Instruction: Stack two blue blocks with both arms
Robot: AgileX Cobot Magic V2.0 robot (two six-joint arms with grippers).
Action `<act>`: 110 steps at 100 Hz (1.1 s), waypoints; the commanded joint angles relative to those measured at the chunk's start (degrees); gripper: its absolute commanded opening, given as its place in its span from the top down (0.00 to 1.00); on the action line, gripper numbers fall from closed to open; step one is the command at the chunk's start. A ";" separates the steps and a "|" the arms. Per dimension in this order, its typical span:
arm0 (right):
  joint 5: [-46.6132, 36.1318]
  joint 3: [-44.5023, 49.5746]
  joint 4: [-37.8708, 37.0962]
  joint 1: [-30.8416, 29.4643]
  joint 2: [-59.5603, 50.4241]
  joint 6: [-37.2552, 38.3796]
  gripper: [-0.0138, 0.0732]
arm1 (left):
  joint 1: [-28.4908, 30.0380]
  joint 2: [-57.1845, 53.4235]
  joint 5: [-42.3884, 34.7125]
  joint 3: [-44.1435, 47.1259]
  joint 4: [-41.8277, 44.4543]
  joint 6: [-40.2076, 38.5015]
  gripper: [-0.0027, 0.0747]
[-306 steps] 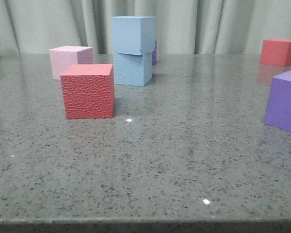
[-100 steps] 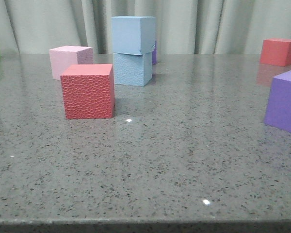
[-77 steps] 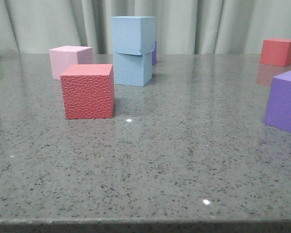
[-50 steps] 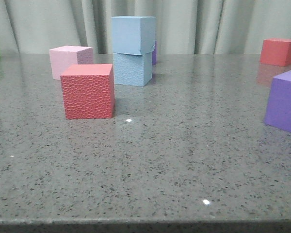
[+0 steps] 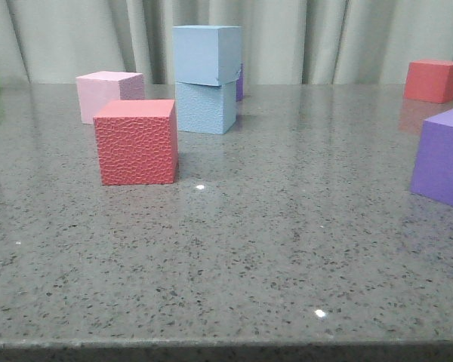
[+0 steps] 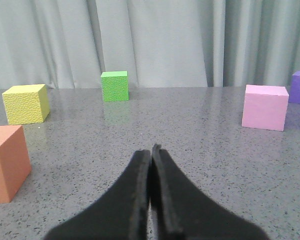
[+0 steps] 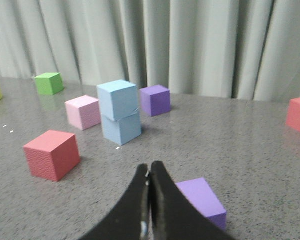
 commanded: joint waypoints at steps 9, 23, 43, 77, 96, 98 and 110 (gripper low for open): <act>-15.63 3.81 7.93 -8.33 0.67 -8.92 0.97 | 0.14 -1.81 -4.43 0.18 0.02 0.18 0.99; -23.09 8.86 8.59 -15.79 0.32 -10.05 0.97 | 0.14 -1.81 -4.43 0.18 0.02 0.18 0.99; -29.62 15.44 9.15 -22.79 0.19 -7.70 0.97 | 0.14 -1.81 -4.43 0.18 0.02 0.18 0.99; -27.28 22.00 9.15 -27.03 -5.16 -5.32 0.97 | 0.14 -1.81 -4.43 0.18 0.02 0.18 0.99; -25.42 22.06 9.15 -27.03 -5.63 -5.32 0.97 | 0.14 -1.81 -4.43 0.18 0.02 0.18 0.99; -25.42 22.06 9.15 -27.03 -5.63 -5.32 0.97 | 0.14 -1.81 -4.43 0.18 0.02 0.18 0.99; -25.48 22.06 9.15 -27.03 -5.63 -5.32 0.97 | 0.14 -1.81 -4.43 0.18 0.02 0.18 0.99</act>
